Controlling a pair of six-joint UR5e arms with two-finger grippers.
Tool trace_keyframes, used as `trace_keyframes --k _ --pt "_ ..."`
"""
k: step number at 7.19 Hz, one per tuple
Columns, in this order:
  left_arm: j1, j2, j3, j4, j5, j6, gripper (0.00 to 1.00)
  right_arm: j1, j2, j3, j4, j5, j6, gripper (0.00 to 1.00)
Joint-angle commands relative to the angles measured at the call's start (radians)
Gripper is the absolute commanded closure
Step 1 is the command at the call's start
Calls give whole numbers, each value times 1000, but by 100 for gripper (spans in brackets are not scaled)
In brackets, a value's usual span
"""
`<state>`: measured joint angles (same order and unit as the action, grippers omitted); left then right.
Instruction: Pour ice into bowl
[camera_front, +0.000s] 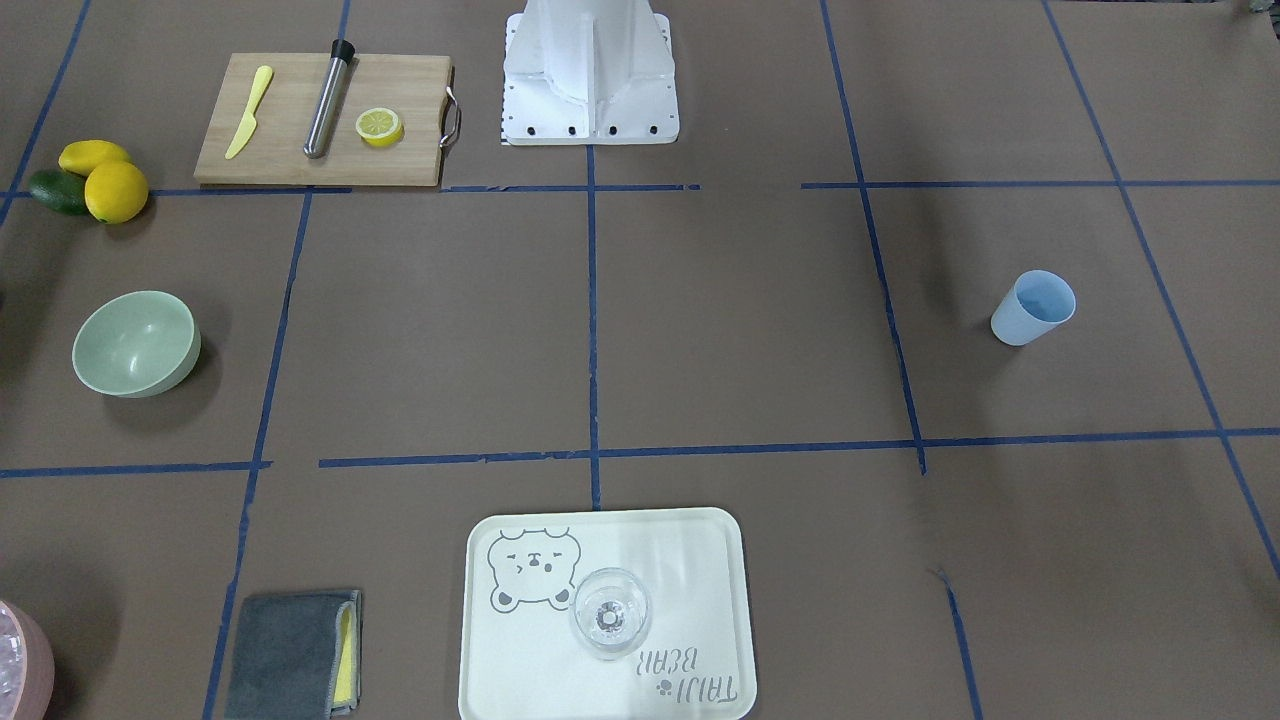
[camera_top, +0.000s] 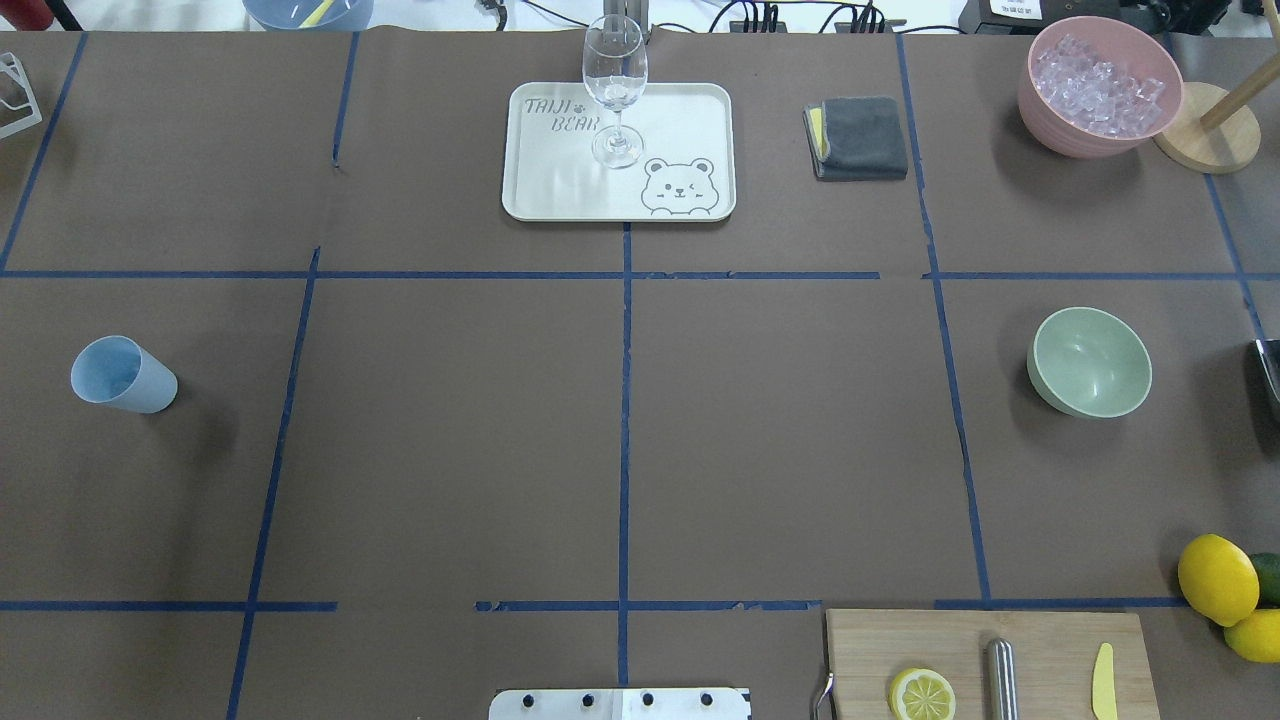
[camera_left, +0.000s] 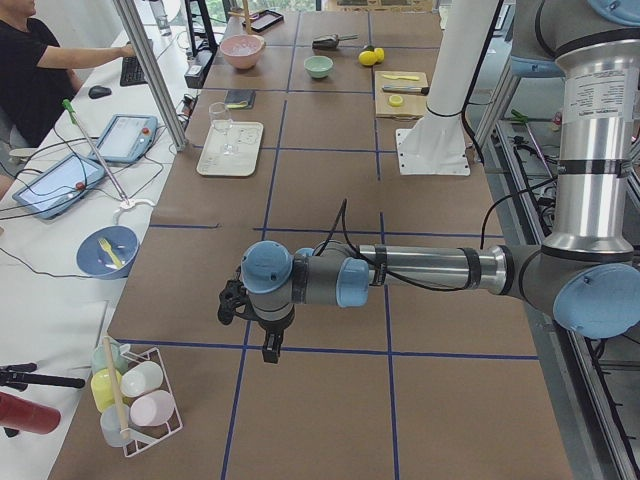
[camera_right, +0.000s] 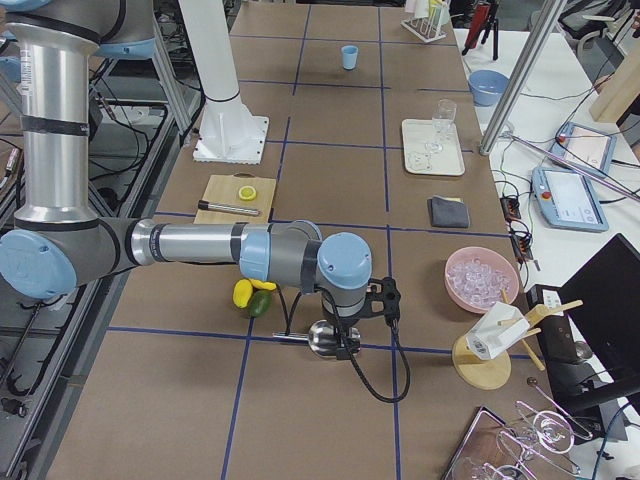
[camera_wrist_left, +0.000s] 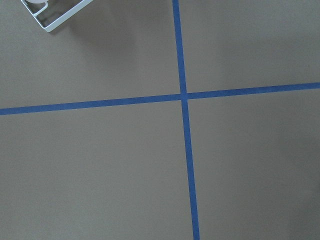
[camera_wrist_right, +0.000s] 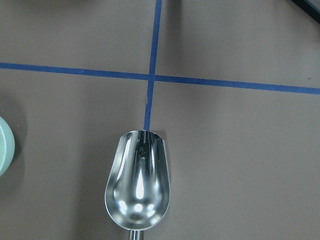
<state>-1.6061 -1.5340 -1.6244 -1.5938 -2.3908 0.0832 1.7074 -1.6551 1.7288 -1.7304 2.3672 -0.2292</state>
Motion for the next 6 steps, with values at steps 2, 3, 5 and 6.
trace_keyframes --k 2,3,5,6 --pt "-2 0 -6 -2 -1 3 0 0 0 0 2 1 4 0" --pt "-2 0 -12 -24 1 -2 0 0 0 1 2 1 5 0" --pt "6 -6 -64 -81 4 -3 0 -2 14 17 0 6 7 0" --pt "8 -5 -127 -84 -2 -8 0 -6 24 49 -1 -5 8 0"
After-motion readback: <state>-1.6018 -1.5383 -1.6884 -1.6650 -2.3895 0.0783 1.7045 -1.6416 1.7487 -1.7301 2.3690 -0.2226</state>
